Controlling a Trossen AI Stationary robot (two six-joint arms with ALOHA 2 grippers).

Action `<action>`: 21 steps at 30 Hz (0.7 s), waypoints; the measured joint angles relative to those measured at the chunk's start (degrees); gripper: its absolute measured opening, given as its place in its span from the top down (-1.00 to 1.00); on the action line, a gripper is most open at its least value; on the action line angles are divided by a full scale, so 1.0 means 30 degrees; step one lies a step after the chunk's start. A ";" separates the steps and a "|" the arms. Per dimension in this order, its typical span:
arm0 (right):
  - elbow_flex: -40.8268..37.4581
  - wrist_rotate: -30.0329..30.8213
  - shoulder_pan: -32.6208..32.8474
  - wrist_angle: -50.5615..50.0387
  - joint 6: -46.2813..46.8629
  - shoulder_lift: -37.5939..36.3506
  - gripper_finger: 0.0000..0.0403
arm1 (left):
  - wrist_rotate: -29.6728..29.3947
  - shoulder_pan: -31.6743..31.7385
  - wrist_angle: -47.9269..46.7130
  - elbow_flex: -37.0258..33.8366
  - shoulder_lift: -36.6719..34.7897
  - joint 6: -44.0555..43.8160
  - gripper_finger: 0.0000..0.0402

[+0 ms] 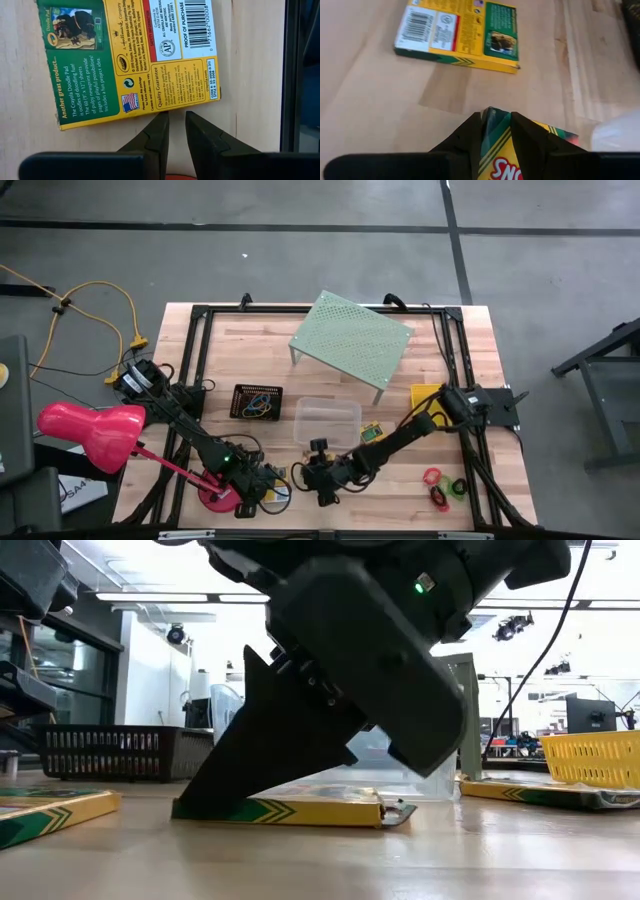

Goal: Pick & Place Office Desk Supplies
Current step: Put the left yellow crayon box into the transparent bin

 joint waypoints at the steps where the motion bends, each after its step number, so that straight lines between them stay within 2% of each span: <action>1: 0.0000 0.0033 -0.0057 -0.0092 -0.0116 0.0000 0.54 | 0.0000 0.0000 0.0000 0.0000 0.0000 0.0000 0.69; 7: 0.0000 0.0084 -0.0473 -0.0438 -0.0836 0.0000 0.54 | 0.0000 0.0000 0.0022 -0.0007 0.0000 0.0000 0.69; 17: 0.0007 0.2450 -0.0634 -0.2211 -0.0764 -0.0022 0.54 | 0.0000 0.0007 0.0051 -0.0007 0.0000 0.0000 0.69; 21: -0.0022 0.2359 -0.0617 -0.1881 -0.0767 -0.0015 0.54 | 0.0000 0.0007 0.0051 -0.0015 0.0000 0.0000 0.69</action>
